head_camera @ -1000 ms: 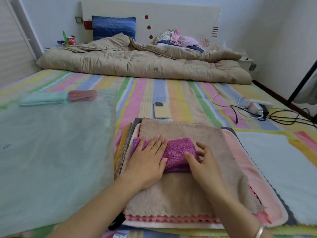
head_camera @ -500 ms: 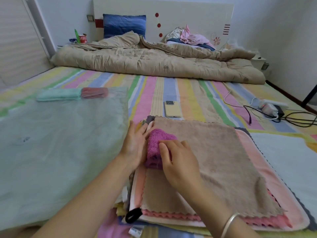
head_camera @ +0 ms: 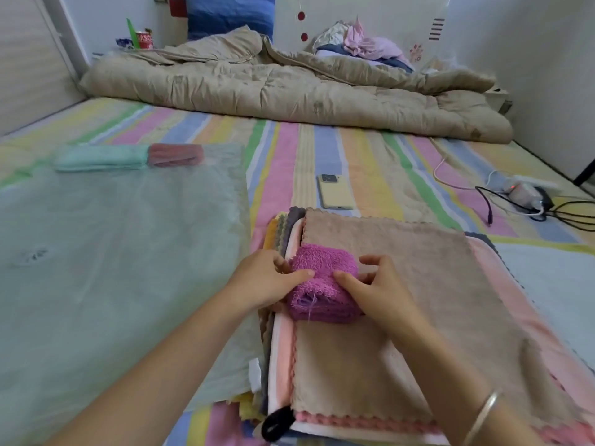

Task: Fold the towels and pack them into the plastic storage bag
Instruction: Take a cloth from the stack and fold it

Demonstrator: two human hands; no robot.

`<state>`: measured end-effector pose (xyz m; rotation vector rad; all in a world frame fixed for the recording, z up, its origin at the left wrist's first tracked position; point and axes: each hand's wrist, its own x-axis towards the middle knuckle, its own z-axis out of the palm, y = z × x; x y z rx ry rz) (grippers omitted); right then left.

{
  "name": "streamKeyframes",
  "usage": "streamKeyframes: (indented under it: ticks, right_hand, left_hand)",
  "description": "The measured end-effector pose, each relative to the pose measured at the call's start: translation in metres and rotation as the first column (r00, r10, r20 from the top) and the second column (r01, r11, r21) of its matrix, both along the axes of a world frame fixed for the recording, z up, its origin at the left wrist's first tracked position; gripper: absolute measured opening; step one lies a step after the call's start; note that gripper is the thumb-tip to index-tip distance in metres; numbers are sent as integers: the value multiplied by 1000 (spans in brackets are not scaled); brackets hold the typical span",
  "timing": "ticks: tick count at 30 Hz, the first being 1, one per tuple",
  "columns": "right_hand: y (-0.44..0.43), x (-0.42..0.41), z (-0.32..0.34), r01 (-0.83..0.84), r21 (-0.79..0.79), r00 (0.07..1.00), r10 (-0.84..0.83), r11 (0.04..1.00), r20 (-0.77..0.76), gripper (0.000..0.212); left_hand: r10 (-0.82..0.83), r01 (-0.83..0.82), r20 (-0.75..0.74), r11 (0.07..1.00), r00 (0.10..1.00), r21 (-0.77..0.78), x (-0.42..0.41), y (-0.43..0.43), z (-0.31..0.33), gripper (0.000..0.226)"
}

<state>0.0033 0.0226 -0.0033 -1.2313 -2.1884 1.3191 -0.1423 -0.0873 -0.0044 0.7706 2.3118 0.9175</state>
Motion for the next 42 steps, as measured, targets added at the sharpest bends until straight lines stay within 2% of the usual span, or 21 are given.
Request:
streamKeyframes:
  ticks: [2,4,6,8,9,11,12,15,20,22,23,25,26,27,29,31,33,36,38,40,42]
  right_hand:
    - [-6,-4,-3,20,-268,998,-38,963,-59,57]
    - [-15,-8,-6,15,-327,997,-40,945,-71,63]
    - [-22,-12,-6,37,-323,993,-72,946,-98,58]
    - [-29,-13,-6,66,-413,976,-145,908,-165,59]
    - [-34,-13,-6,62,-486,960,-185,871,-209,58]
    - [-50,-15,0,-28,-616,919,-222,787,-325,42]
    - [-62,-17,2,-91,-648,900,-217,756,-379,33]
    - [-103,-34,5,-210,-662,871,-171,719,-462,25]
    - [-168,-85,-5,-267,-689,898,-87,674,-432,24]
    - [-195,-104,-14,-250,-646,925,-20,721,-380,25]
    - [-208,-112,-20,-206,-583,946,9,786,-323,28]
    - [-229,-123,-34,-170,-258,976,127,951,-175,32]
    - [-237,-127,-39,-214,-45,975,210,976,-77,30]
    - [-243,-130,-44,-269,117,963,269,956,16,26]
    - [-253,-133,-43,-346,289,938,322,892,131,19]
    - [-259,-135,-36,-398,335,913,333,854,236,18]
    - [-262,-135,-27,-433,293,880,328,853,344,25]
    - [-264,-132,-16,-516,253,787,336,819,518,84]
    - [-265,-129,-14,-564,283,729,308,775,611,109]
    - [-264,-131,-20,-524,331,755,248,785,607,108]
    - [-264,-130,-29,-434,417,829,173,799,531,89]
  left_hand:
    - [-54,54,-2,998,999,-39,-5,3,-1,56]
    - [-86,87,30,995,996,-43,-4,2,1,60]
    - [-87,85,126,996,988,23,-4,-1,2,46]
    - [-90,64,265,992,960,104,-8,-7,7,38]
    - [-104,67,331,990,938,121,-11,-11,10,45]
    - [-128,82,441,989,889,122,-21,-24,16,69]
    - [-141,82,467,986,873,143,-26,-34,21,68]
    - [-158,61,497,976,853,207,-36,-75,31,47]
    - [-91,-27,480,972,873,234,-70,-165,30,22]
    - [24,-121,439,973,898,194,-87,-195,17,28]
    - [80,-153,406,977,910,150,-92,-207,9,31]
    - [142,-172,357,984,923,55,-99,-224,-10,29]
    - [152,-177,364,984,919,36,-101,-229,-18,24]
    - [156,-183,379,983,912,34,-103,-231,-23,17]
    - [149,-185,409,981,900,50,-109,-233,-26,10]
    - [127,-174,450,983,884,65,-112,-235,-25,9]
    - [108,-162,470,984,876,77,-112,-236,-25,13]
    - [107,-169,517,983,849,75,-107,-235,-19,25]
    - [104,-199,612,976,784,90,-103,-234,-11,31]
    - [72,-193,674,975,735,106,-100,-236,-1,27]
    - [29,-146,692,983,721,111,-98,-243,11,23]
